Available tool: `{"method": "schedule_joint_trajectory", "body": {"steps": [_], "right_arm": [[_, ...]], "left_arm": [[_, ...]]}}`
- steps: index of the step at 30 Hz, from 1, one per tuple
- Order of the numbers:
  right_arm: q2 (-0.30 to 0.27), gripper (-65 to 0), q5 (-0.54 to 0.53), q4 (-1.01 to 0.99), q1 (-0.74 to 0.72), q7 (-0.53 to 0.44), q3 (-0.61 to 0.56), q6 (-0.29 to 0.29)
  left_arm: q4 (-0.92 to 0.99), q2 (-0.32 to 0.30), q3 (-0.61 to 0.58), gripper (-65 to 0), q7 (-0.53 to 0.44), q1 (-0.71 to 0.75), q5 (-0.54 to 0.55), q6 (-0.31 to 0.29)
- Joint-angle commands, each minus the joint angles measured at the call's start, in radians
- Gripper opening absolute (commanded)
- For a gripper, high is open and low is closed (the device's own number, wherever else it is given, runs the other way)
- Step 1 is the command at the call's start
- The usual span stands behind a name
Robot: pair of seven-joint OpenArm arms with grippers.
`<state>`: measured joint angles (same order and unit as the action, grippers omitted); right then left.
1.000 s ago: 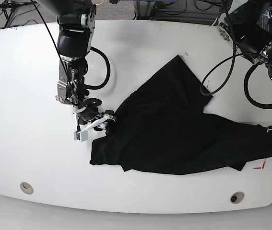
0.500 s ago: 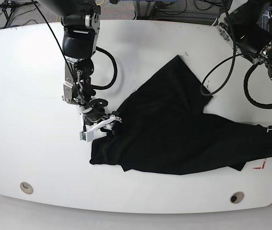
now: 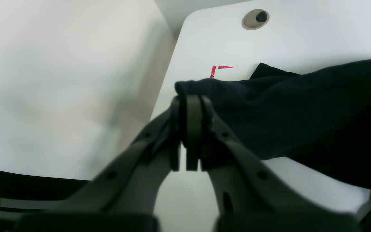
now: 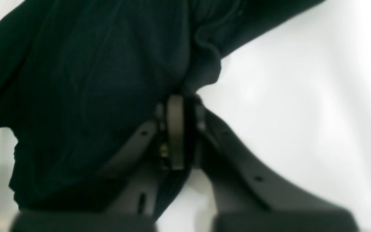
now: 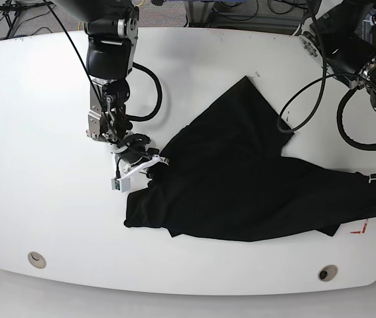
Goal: Fold the T-shirt properly
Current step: 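Release with the right gripper and move it to the shirt's corner, then grasp the shirt corner with the right gripper, holding the left grip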
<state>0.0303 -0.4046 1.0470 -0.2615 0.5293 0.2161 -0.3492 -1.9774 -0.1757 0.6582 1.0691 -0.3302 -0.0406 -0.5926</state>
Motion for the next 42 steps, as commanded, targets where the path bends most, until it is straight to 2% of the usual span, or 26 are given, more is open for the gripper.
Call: {"method": "schedule_joint_trajectory", "body": {"steps": [1, 8, 13, 18, 23, 34, 37, 42], "right_arm": [[-0.010, -65.0, 0.008, 0.026, -0.011, 0.047, -0.001, 0.000], [-0.033, -65.0, 0.006, 0.235, 0.086, 0.070, -0.001, 0.000], [-0.037, -65.0, 0.011, 0.356, 0.133, 0.160, 0.006, 0.005], [-0.094, -65.0, 0.016, 0.454, 0.173, 0.196, 0.007, 0.008], [-0.155, -65.0, 0.017, 0.464, 0.179, 0.199, 0.007, 0.009], [-0.269, -64.4, 0.009, 0.362, 0.149, 0.194, 0.007, 0.009], [-0.277, -58.3, 0.008, 0.341, 0.133, 0.194, 0.007, 0.009], [-0.274, -38.2, 0.008, 0.344, 0.144, 0.194, 0.007, 0.008]], "left_arm": [[-0.010, -0.015, -0.001, -65.0, -0.026, -0.022, 0.008, 0.001], [0.011, -0.015, -0.001, -65.0, -0.026, -0.020, 0.008, 0.001], [0.022, -0.017, -0.001, -65.0, -0.026, -0.010, 0.008, 0.001], [0.020, -0.015, -0.002, -65.0, -0.050, 0.023, 0.009, 0.001], [0.020, -0.012, -0.002, -65.0, -0.097, 0.055, 0.008, 0.000], [0.019, -0.009, -0.021, -65.0, -0.103, 0.124, 0.009, -0.033], [0.019, -0.009, -0.018, -65.0, -0.103, 0.128, 0.009, -0.033], [0.019, -0.009, -0.018, -65.0, -0.105, 0.150, 0.009, -0.033]]}}
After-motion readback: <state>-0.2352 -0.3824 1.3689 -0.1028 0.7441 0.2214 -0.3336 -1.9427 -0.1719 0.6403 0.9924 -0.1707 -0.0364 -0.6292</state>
